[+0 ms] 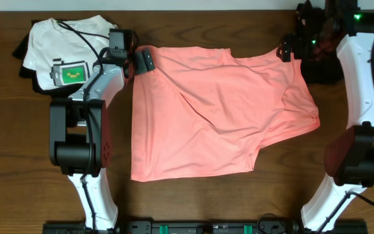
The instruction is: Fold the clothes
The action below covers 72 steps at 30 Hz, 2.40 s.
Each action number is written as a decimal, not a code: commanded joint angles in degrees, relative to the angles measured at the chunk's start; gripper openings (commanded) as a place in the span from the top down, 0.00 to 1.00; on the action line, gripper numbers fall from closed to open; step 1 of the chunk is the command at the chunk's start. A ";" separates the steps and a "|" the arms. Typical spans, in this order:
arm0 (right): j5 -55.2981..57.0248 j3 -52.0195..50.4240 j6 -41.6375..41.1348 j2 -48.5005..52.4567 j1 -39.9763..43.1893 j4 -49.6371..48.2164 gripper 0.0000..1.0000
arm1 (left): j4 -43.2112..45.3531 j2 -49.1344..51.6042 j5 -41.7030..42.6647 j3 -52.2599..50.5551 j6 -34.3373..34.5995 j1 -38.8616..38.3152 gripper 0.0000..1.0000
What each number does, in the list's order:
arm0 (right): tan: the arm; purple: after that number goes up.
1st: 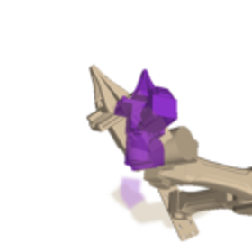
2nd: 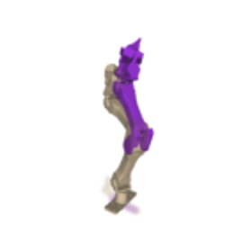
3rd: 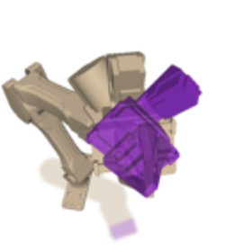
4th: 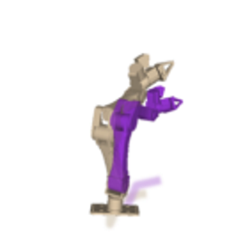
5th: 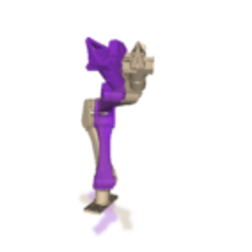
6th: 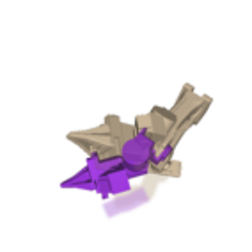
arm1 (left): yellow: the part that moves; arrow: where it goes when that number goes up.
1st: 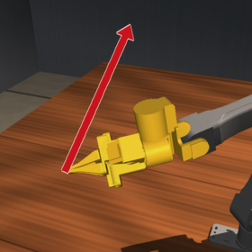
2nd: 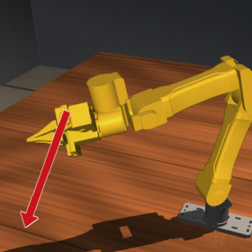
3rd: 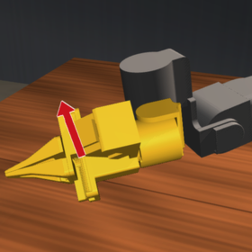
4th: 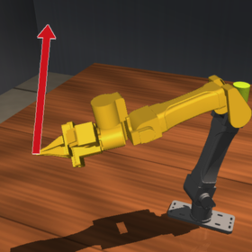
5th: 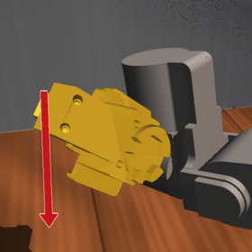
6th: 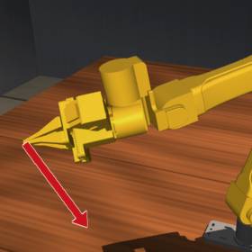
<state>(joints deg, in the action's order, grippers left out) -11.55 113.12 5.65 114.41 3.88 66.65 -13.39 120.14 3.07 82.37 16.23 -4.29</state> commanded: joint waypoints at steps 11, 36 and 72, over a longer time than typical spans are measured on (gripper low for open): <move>0.55 0.17 -4.55 -16.11 2.05 11.69 0.01 | -29.46 -26.38 3.34 0.92 -1.07 1.01 0.02; -17.64 -50.36 -12.50 -60.52 2.05 10.03 0.03 | -53.99 -57.79 6.84 -22.38 6.36 -0.17 0.00; -16.74 -81.64 -12.94 -44.09 -10.71 -25.53 0.12 | -20.52 -57.64 16.74 -57.61 10.38 -0.17 0.13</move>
<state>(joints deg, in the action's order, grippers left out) -28.47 32.45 -7.03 69.91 -5.65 41.87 -34.20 61.47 22.06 24.88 26.83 -4.34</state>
